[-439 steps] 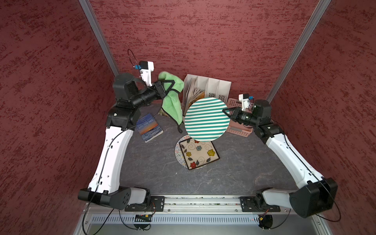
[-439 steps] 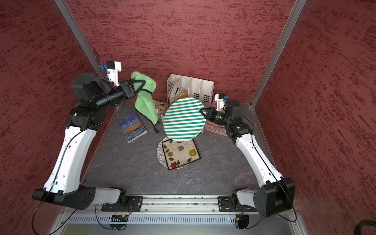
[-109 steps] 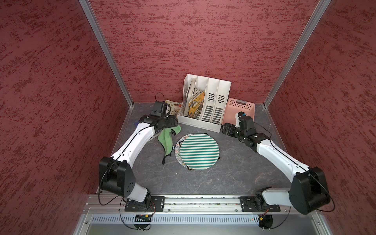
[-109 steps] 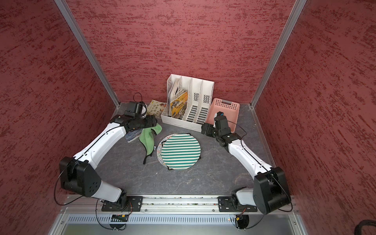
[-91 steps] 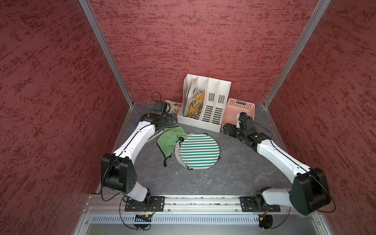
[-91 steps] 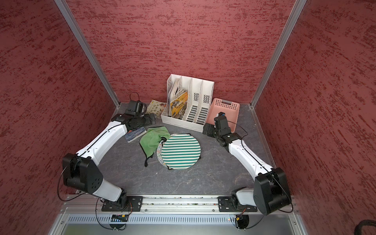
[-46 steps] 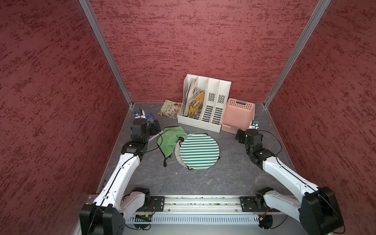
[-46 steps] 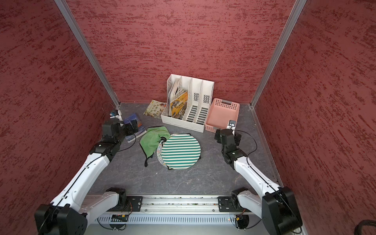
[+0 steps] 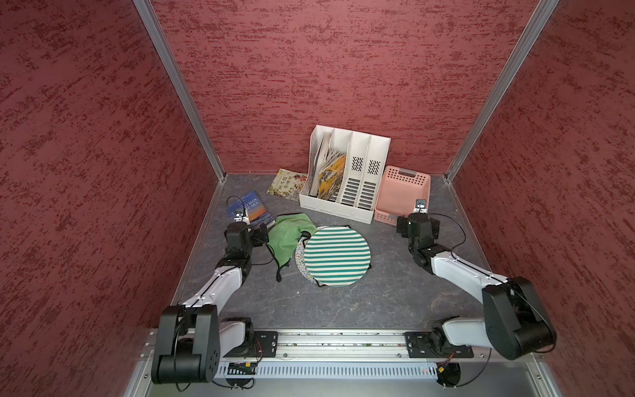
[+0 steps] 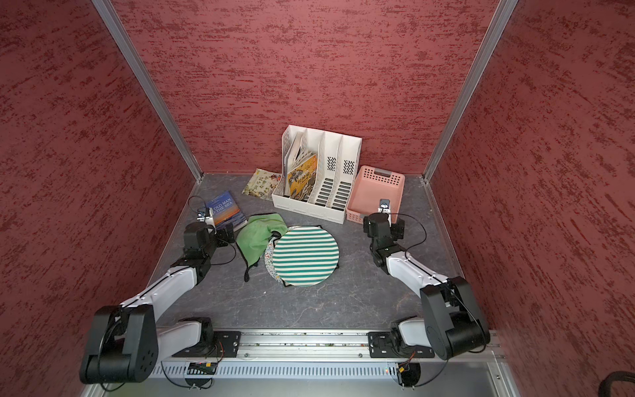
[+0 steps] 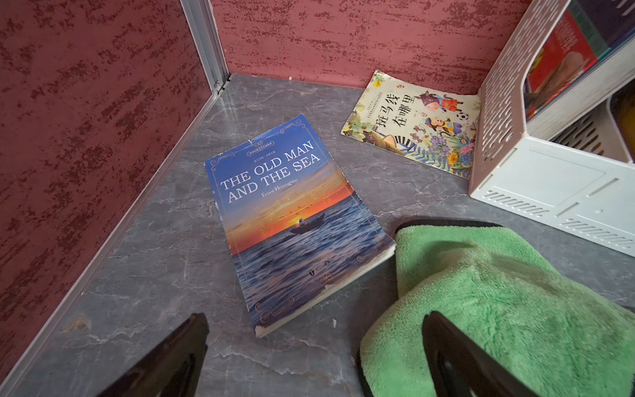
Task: Wipe the wet plate dry
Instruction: Reset both arms
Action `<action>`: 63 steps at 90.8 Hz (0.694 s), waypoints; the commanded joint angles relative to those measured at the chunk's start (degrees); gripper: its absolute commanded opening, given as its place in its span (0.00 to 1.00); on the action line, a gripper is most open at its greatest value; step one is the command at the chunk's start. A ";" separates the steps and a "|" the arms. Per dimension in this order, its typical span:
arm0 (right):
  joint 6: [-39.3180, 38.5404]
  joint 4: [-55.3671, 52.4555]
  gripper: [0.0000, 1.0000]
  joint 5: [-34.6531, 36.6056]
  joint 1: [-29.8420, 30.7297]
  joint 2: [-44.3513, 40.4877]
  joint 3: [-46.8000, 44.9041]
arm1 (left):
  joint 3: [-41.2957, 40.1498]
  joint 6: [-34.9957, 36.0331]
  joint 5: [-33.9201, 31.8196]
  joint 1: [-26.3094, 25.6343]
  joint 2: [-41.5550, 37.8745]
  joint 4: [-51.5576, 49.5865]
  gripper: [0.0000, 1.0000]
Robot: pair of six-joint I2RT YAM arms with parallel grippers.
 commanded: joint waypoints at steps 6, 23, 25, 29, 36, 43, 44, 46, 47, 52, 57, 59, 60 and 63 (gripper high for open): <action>0.48 7.75 0.98 -3.82 -4.26 5.20 -0.62 | -1.18 1.69 6.26 0.64 5.05 9.51 1.00; -2.91 21.64 0.98 -10.37 -8.83 8.29 -4.88 | 1.22 1.29 11.79 1.35 10.62 15.78 1.00; -2.73 21.53 0.99 -11.78 -9.69 8.62 -4.66 | 1.55 0.92 12.14 1.44 11.41 16.48 1.00; -2.13 20.83 0.99 -13.87 -10.61 8.68 -4.46 | 2.20 -0.12 12.73 1.75 12.94 17.95 1.00; -1.86 23.41 0.98 -16.86 -11.57 8.20 -6.39 | 3.02 -0.20 12.76 1.84 16.14 19.94 1.00; -1.79 25.51 0.99 -19.05 -12.40 7.77 -7.78 | 3.16 0.02 12.69 1.63 16.30 20.04 1.00; -1.79 25.73 0.99 -19.27 -12.46 7.68 -7.89 | 3.13 0.03 12.75 1.59 16.18 19.86 1.00; -1.79 26.13 0.98 -19.72 -12.51 7.61 -8.23 | 3.04 0.05 12.93 1.64 16.16 19.85 1.00; -1.79 26.52 0.98 -19.96 -12.56 7.60 -8.55 | 2.93 0.09 13.01 1.64 16.16 20.11 1.00; -1.92 29.91 0.99 -22.93 -13.24 8.90 -10.74 | 2.42 0.04 13.32 1.78 16.05 20.73 1.00; -2.79 39.31 0.99 -22.32 -13.15 11.47 -13.47 | 2.21 0.03 13.57 1.84 16.00 21.03 1.00; -1.95 35.09 0.99 -21.36 -13.08 10.12 -12.65 | 1.99 0.03 13.64 1.83 15.98 21.42 1.00; -1.52 34.08 0.99 -21.08 -13.06 9.77 -12.34 | 1.89 0.03 13.62 1.87 15.98 21.56 1.00; -1.81 37.10 0.99 -20.40 -12.78 11.13 -12.53 | 1.25 0.11 13.54 1.84 15.85 22.62 1.00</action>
